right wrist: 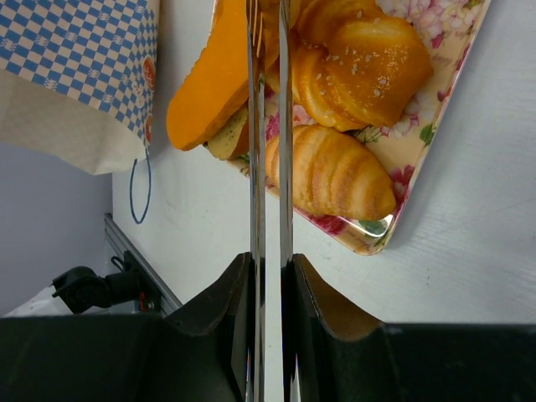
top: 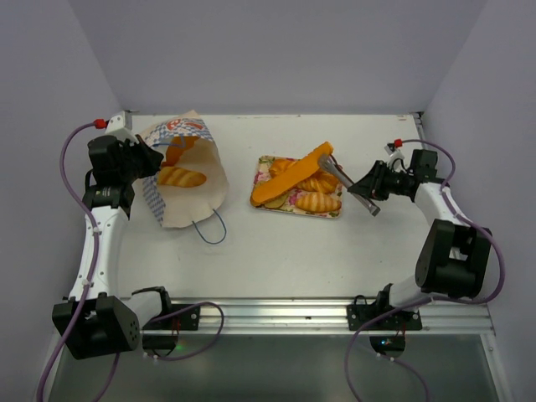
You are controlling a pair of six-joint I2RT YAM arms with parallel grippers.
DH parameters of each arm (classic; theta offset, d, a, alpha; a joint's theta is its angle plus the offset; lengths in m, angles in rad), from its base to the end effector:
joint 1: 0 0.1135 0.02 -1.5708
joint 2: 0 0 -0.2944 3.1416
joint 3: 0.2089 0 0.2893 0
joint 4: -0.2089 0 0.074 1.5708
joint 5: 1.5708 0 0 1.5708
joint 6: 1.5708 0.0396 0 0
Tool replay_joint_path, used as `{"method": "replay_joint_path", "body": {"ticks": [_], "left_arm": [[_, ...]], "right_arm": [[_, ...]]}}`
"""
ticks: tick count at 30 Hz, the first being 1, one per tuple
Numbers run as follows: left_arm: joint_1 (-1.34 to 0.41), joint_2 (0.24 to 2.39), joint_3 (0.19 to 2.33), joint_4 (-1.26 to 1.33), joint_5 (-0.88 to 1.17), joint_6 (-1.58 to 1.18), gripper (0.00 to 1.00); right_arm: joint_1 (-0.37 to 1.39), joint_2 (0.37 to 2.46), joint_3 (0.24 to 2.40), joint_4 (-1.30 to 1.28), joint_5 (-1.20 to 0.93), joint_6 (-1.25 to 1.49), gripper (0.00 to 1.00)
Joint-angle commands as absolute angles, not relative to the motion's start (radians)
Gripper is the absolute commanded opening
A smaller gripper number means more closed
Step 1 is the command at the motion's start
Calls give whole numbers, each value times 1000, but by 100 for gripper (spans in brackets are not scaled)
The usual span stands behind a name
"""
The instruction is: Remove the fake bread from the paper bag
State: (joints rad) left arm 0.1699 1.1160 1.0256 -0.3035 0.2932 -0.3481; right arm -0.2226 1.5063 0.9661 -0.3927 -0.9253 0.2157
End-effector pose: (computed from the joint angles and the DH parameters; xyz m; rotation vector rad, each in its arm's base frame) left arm 0.2792 0.0363 0.3692 -0.3152 1.9434 -0.4045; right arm 0.3316 -0.0426 0.2346 0.1289 2.3031 1.1326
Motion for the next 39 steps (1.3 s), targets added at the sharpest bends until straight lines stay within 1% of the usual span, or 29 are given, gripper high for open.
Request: {"method": "replay_joint_path", "body": {"ticks": [1,7,17,27,39], "left_arm": [[178,1112,1045,-279,307,-331,0],[178,1109,1045,-279,310,-333,0],[178,1109,1051,-285,314,-333,0],[179,1108,1061,-293,314,-331,0],[178,1108,1068,-296,319,-334,0]], "right_arm": [[-222,1516,1006,-353,-933,195,18],[-238,1525,1011,-351,-939,195,31],[-264,1531,1008,-333,-950,201,40],[-281,1514,999,-316,-976,209,46],[-313,1473,1000,-316,-1006,201,47]]}}
